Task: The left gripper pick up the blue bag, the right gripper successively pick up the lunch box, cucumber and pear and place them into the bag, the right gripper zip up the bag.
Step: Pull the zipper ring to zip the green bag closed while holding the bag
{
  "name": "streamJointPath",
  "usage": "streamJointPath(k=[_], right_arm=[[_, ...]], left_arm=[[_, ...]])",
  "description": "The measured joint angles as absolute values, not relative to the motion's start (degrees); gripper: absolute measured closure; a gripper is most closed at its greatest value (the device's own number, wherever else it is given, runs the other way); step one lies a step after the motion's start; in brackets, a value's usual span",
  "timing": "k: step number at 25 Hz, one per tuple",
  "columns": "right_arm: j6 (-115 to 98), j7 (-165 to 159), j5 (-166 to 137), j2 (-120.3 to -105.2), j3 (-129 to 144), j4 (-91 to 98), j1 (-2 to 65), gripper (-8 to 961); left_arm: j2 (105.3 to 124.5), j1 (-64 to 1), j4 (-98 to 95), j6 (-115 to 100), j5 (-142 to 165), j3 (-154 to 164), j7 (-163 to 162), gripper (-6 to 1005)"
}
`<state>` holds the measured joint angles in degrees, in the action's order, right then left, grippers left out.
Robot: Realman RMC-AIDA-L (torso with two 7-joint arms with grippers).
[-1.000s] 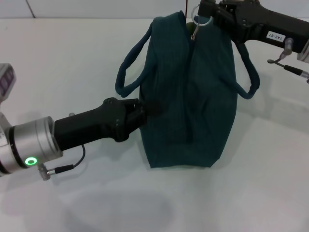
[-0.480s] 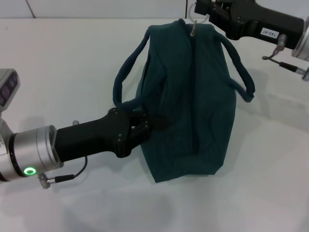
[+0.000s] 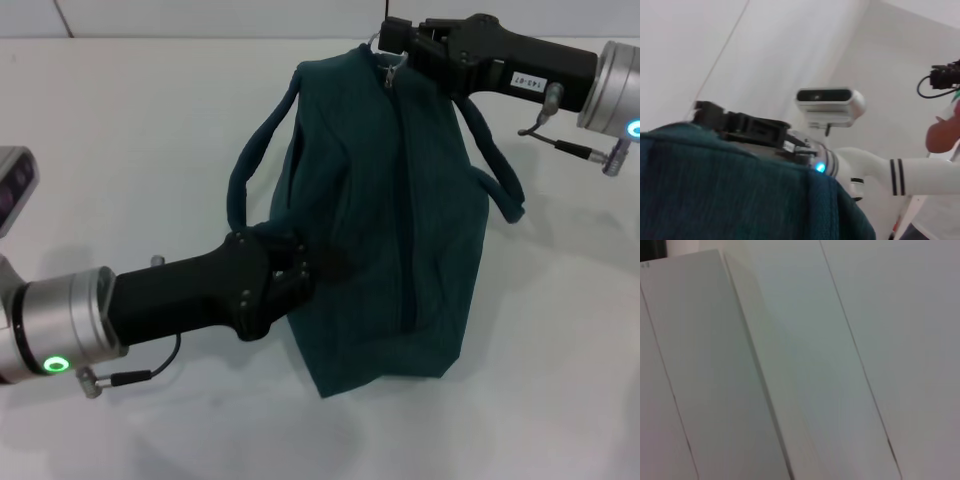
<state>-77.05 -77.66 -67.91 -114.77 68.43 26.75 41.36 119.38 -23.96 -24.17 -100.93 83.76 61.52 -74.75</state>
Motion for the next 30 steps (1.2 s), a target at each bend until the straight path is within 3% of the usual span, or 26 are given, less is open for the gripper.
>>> streamJointPath(k=[30], right_arm=[[-71.42,-77.61,-68.99,-115.22,67.77,27.13,39.64,940]], left_arm=[[119.54,-20.63,-21.47,-95.01,84.16,46.8,-74.08,944]])
